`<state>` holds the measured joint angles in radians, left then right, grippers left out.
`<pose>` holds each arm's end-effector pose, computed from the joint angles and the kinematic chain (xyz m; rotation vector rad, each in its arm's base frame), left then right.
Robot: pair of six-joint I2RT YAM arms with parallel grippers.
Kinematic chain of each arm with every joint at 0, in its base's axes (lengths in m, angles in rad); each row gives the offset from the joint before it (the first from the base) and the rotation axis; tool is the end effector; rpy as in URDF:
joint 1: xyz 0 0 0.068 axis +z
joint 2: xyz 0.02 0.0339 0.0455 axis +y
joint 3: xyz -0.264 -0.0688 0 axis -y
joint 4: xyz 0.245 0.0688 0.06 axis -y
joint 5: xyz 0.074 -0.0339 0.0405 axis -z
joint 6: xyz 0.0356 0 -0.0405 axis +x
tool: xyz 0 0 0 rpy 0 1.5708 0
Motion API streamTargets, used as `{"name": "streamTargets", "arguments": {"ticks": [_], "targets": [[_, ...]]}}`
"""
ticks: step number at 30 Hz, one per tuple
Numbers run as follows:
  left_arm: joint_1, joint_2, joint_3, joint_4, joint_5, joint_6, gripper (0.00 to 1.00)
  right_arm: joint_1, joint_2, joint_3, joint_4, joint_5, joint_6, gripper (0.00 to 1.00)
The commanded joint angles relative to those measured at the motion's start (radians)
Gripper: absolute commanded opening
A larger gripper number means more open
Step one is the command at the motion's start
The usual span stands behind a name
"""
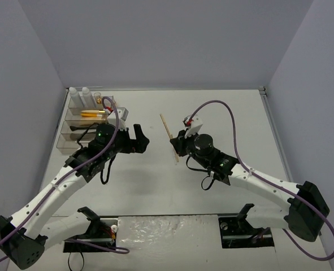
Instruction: Organize the makeup
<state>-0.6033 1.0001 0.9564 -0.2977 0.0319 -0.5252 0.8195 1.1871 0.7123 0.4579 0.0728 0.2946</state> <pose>0.1871 -0.1303 0.3482 0.1002 1.9902 -0.7791 0.1903 0.1999 0.2978 -0.3702 1.6052 0.8049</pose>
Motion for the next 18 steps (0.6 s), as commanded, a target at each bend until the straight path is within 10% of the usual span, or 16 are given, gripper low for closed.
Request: {"name": "streamTargets", "arguments": {"ticks": [1, 18], "targets": [[-0.073, 0.061, 0.079, 0.233, -0.098, -0.156, 0.93, 0.010, -0.050, -0.014, 0.121, -0.070, 0.040, 0.00], [-0.139, 0.217, 0.066, 0.470, -0.153, -0.391, 0.52, 0.024, -0.083, -0.083, 0.274, -0.146, 0.092, 0.00]]}}
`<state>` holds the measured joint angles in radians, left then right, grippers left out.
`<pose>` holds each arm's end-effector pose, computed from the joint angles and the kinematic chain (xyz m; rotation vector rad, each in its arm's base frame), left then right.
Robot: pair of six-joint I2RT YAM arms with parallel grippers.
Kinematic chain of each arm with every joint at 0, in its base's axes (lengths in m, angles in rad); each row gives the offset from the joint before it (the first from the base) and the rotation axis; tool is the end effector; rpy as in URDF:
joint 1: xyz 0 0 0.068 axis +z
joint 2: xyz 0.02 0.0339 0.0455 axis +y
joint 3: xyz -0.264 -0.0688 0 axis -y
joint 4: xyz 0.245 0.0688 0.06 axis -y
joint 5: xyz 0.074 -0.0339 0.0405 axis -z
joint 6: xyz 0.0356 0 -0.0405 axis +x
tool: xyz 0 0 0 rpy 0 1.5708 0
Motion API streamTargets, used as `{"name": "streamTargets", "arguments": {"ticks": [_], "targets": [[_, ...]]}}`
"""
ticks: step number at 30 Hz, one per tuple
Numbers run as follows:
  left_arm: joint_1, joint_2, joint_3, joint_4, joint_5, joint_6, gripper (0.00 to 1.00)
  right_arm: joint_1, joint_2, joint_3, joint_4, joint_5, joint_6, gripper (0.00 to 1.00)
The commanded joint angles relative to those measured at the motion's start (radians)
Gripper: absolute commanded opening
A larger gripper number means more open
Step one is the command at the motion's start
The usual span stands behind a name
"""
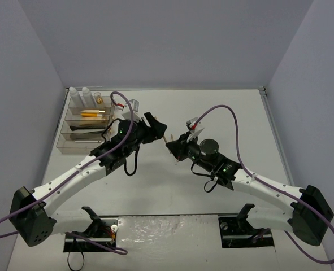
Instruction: Organize the makeup
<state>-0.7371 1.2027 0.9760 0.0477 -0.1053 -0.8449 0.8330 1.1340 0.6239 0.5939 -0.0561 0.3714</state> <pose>0.2134 -0.1887 0.3437 -0.1830 1.8636 -1.0418 0.1738 0.1942 0.2946 -0.4061 1.5187 1.0043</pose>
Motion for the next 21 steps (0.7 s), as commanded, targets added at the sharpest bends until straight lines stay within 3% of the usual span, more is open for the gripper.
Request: {"name": "streamTargets", "arguments": {"ticks": [1, 9, 13, 16, 19, 21], "targets": [[-0.005, 0.018, 0.047, 0.128, -0.016, -0.078, 0.49, 0.012, -0.030, 0.004, 0.141, -0.018, 0.015, 0.00], [-0.006, 0.061, 0.049, 0.164, -0.006, -0.134, 0.20, 0.012, -0.030, -0.007, 0.152, -0.012, 0.007, 0.00], [-0.005, 0.070, 0.042, 0.177, -0.002, -0.163, 0.06, 0.012, -0.033, -0.013, 0.152, -0.001, 0.002, 0.05], [-0.005, 0.070, 0.031, 0.184, -0.010, -0.184, 0.00, 0.011, -0.032, -0.015, 0.148, 0.005, 0.001, 0.14], [-0.001, 0.068, 0.025, 0.173, -0.035, -0.189, 0.00, 0.012, -0.033, -0.010, 0.121, 0.015, -0.007, 0.43], [0.014, 0.064, 0.018, 0.147, -0.048, -0.191, 0.00, 0.012, -0.041, -0.005, 0.101, 0.022, -0.017, 0.56]]}}
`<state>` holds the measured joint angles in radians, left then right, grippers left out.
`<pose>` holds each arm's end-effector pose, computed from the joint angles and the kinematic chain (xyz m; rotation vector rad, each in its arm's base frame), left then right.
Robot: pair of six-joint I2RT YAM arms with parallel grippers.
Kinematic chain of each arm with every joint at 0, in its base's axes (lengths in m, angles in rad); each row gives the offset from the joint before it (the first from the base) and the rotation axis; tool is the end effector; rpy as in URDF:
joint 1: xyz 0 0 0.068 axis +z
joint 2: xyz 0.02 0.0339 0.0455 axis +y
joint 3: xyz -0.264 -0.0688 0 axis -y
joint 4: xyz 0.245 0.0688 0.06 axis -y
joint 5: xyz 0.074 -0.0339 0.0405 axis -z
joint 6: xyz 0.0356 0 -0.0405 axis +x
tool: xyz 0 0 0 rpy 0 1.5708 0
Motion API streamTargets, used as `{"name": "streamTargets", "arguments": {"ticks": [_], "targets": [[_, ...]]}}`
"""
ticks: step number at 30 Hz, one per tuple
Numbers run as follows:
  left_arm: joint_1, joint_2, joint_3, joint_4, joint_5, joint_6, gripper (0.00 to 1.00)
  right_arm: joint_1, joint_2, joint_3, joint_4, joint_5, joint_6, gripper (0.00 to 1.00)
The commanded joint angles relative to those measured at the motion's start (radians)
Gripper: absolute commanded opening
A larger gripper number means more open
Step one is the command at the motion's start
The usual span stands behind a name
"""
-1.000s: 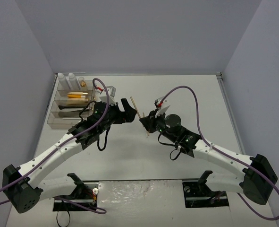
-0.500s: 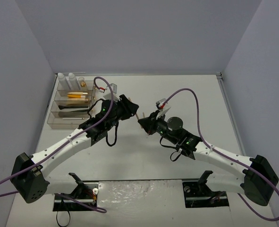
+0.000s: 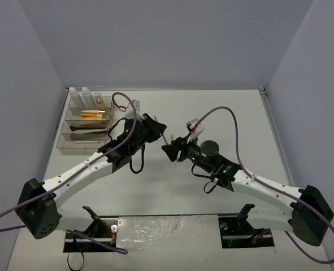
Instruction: Organize the makeup
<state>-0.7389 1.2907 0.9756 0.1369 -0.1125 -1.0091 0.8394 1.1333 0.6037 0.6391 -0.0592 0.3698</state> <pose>0.2290 -0.2033 0.3289 -0.3444 1.8697 -1.1489 0.1713 0.1940 0.2926 -0.4093 1.4913 1.0181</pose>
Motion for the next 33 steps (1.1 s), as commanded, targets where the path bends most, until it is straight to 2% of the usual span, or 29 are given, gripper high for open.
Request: {"name": "streamTargets", "arguments": {"ticks": [1, 4, 5, 10, 11, 16, 19, 22, 28, 33], "targets": [[0.029, -0.028, 0.011, 0.050, -0.044, -0.031, 0.00, 0.006, -0.047, 0.016, 0.042, 0.035, -0.018, 0.63], [0.079, -0.050, -0.010, 0.025, -0.044, -0.036, 0.00, 0.004, -0.063, 0.016, -0.016, 0.056, -0.035, 0.76], [0.124, -0.068, -0.023, -0.004, -0.045, -0.037, 0.00, 0.003, -0.073, 0.019, -0.052, 0.109, -0.048, 0.80], [0.351, -0.149, -0.084, -0.086, -0.012, -0.027, 0.00, -0.001, -0.103, 0.018, -0.125, 0.184, -0.076, 0.90], [0.369, -0.155, -0.096, -0.099, -0.009, -0.022, 0.00, -0.002, -0.108, 0.017, -0.133, 0.197, -0.080, 0.90], [0.652, -0.183, -0.133, -0.175, 0.085, 0.016, 0.00, -0.006, -0.098, 0.016, -0.190, 0.256, -0.099, 1.00], [0.816, -0.170, -0.154, -0.174, 0.143, 0.010, 0.00, -0.007, -0.092, 0.011, -0.201, 0.269, -0.105, 1.00], [0.917, -0.145, -0.176, -0.154, 0.165, 0.003, 0.00, -0.008, -0.095, 0.007, -0.205, 0.282, -0.112, 1.00], [1.014, -0.009, -0.170, -0.092, 0.198, -0.035, 0.00, -0.011, -0.105, 0.001, -0.221, 0.292, -0.124, 1.00], [1.050, 0.070, -0.163, -0.050, 0.202, -0.087, 0.00, -0.015, -0.126, -0.009, -0.237, 0.295, -0.129, 1.00]]}}
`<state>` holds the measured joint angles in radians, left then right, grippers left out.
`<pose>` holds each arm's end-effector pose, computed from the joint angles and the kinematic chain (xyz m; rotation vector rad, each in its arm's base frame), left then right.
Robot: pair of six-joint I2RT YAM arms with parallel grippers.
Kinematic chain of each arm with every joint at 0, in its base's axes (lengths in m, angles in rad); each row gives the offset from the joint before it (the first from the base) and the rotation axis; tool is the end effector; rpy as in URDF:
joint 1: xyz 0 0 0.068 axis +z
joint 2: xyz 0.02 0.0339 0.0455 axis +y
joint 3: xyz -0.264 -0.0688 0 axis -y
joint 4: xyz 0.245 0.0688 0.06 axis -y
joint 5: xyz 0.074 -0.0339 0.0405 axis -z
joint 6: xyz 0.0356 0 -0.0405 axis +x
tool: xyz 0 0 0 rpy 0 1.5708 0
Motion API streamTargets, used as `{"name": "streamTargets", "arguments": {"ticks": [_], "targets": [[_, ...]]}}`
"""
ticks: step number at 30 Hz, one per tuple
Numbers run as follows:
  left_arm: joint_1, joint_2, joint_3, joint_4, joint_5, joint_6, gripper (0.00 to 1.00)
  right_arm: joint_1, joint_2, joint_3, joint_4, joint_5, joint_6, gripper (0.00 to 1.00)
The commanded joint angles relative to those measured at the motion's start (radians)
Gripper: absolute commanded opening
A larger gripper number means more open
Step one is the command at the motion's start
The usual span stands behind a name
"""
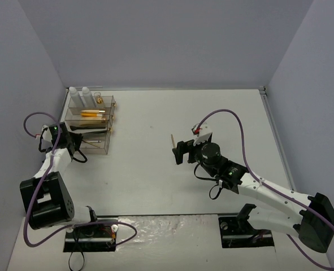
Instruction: Organize the makeup
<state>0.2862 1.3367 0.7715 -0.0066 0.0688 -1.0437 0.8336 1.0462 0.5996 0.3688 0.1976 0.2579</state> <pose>0.2788 0.0795 0.2305 -1.3161 1.7451 -0.5108 0.1687 0.1754 0.2818 -0.3298 1.6575 0.6655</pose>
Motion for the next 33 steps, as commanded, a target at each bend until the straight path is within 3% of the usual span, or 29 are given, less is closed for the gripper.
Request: {"name": "streamTargets", "arguments": {"ticks": [1, 3, 9, 18, 21, 28, 33], "targets": [[0.027, 0.030, 0.041, 0.099, 0.013, -0.059, 0.00, -0.010, -0.041, -0.009, 0.032, 0.039, -0.019, 1.00], [0.027, 0.033, 0.037, 0.101, -0.014, -0.069, 0.00, -0.013, -0.051, -0.015, 0.027, 0.042, -0.020, 1.00], [0.030, 0.039, 0.028, 0.114, -0.058, -0.086, 0.15, -0.021, -0.057, -0.021, 0.020, 0.038, -0.023, 1.00], [0.037, 0.079, 0.014, 0.138, -0.035, -0.139, 0.21, -0.021, -0.044, -0.023, 0.016, 0.031, -0.022, 1.00], [0.037, 0.054, 0.018, 0.101, -0.027, -0.128, 0.31, -0.021, -0.032, -0.019, 0.006, 0.037, -0.028, 1.00], [0.056, -0.088, 0.036, -0.075, -0.098, -0.034, 0.70, -0.021, 0.032, 0.010, -0.011, 0.030, -0.027, 1.00], [0.067, -0.231, 0.092, -0.176, -0.079, 0.133, 0.91, -0.023, 0.105, 0.039, -0.014, 0.036, -0.028, 1.00]]}}
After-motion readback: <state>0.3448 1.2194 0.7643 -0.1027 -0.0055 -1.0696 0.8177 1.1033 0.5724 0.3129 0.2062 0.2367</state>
